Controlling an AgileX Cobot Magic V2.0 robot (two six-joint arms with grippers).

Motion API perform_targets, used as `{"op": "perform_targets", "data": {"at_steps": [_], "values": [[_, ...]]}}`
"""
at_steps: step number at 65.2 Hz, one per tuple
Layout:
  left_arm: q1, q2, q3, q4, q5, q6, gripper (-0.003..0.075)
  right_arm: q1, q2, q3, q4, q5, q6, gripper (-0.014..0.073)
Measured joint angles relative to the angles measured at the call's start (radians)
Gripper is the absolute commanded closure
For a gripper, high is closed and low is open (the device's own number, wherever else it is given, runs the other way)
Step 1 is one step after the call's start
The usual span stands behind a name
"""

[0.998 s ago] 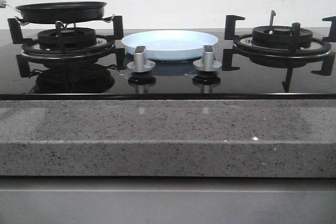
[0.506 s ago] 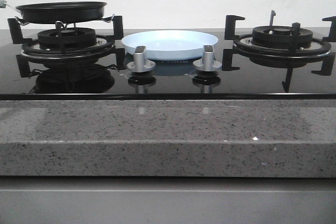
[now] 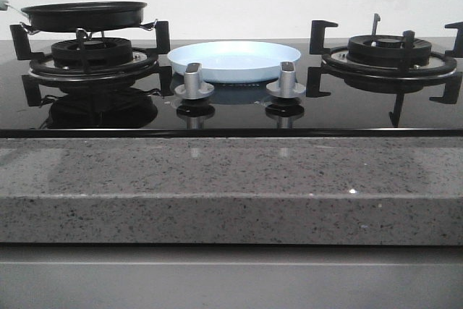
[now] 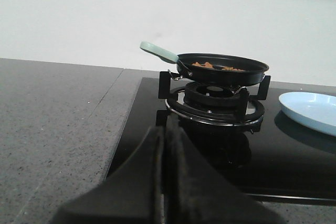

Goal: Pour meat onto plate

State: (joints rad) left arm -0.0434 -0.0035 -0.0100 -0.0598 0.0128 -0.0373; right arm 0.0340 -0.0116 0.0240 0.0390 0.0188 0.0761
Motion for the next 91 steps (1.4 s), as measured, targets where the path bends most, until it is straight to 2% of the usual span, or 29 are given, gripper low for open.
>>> {"op": "perform_targets", "data": {"at_steps": [12, 21, 40, 49, 71, 75, 77, 79, 86, 91], "values": [[0.0, 0.008, -0.145, 0.0, 0.085, 0.0, 0.0741, 0.0, 0.0, -0.097, 0.0, 0.121, 0.0, 0.0664], [0.0, 0.087, -0.306, 0.0, 0.214, 0.0, 0.0741, 0.0, 0.018, -0.225, 0.0, 0.204, 0.0, 0.0664], [0.0, 0.38, -0.622, 0.0, 0.484, 0.0, 0.0741, 0.0, 0.255, -0.519, 0.0, 0.4, 0.0, 0.0664], [0.0, 0.472, -0.672, -0.04, 0.499, 0.0, 0.0741, 0.0, 0.371, -0.599, 0.0, 0.444, 0.0, 0.0664], [0.0, 0.584, -0.674, -0.059, 0.499, 0.0, 0.0734, 0.0, 0.525, -0.61, 0.0, 0.447, 0.0, 0.0659], [0.0, 0.601, -0.674, -0.05, 0.499, 0.0, 0.0686, 0.0, 0.541, -0.61, 0.0, 0.455, 0.0, 0.0632], [0.0, 0.609, -0.674, -0.046, 0.499, 0.0, 0.0634, 0.0, 0.549, -0.611, 0.0, 0.461, 0.0, 0.0591], [0.0, 0.619, -0.674, -0.04, 0.499, 0.0, 0.0578, 0.0, 0.559, -0.611, 0.0, 0.467, 0.0, 0.053], [0.0, 0.638, -0.674, -0.03, 0.493, 0.006, 0.0291, 0.0, 0.593, -0.611, 0.0, 0.483, 0.0, 0.0262], [0.0, 0.644, -0.674, -0.02, 0.484, 0.008, 0.0172, 0.0, 0.618, -0.611, 0.0, 0.487, 0.0, 0.0099]]}}
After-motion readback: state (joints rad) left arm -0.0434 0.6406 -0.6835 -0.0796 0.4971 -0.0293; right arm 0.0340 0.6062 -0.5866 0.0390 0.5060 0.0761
